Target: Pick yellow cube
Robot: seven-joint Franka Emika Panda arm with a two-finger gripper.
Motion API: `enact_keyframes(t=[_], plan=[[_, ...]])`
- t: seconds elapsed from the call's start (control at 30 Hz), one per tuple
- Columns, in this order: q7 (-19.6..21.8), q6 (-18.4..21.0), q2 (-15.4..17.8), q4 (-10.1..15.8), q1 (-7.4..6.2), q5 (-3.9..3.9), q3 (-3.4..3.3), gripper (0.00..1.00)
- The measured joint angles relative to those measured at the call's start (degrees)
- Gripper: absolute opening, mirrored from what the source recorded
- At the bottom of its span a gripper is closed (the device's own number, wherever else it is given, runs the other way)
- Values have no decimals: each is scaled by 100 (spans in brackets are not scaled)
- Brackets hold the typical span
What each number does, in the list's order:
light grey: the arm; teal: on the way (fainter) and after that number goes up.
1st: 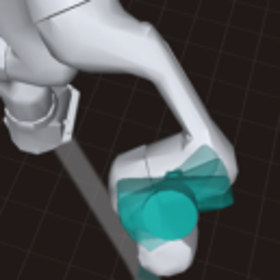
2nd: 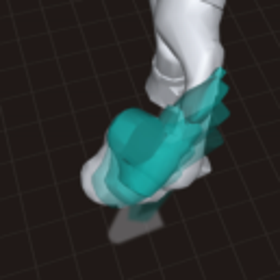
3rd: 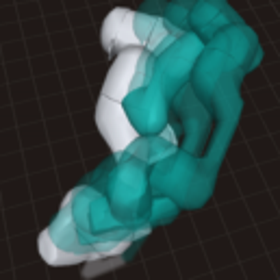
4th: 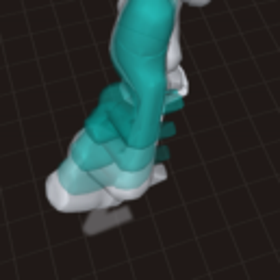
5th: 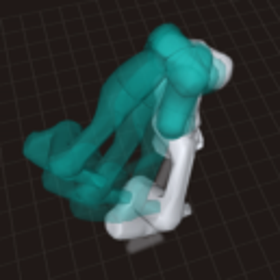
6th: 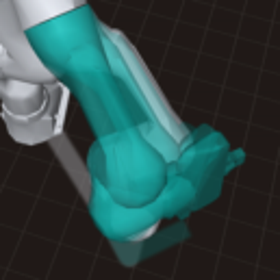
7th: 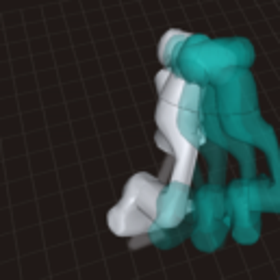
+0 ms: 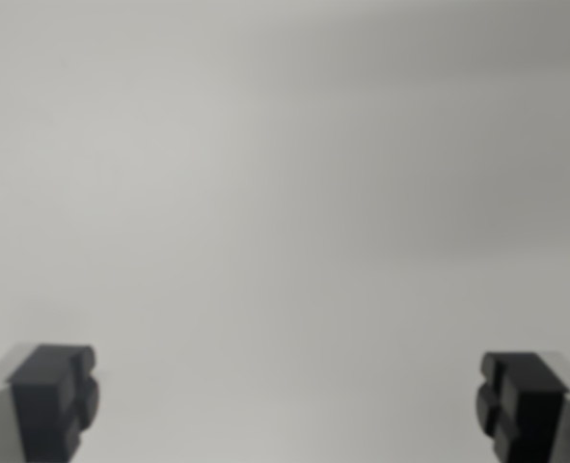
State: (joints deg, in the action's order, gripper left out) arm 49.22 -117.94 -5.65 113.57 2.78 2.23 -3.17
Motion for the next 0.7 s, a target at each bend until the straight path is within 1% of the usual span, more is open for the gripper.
enact_keyframes(t=[0.23, 0.7], plan=[[44, -26, 18, 44, -11, 0, 1, 100], [433, -409, 196, 586, -231, -7, 3, 100]])
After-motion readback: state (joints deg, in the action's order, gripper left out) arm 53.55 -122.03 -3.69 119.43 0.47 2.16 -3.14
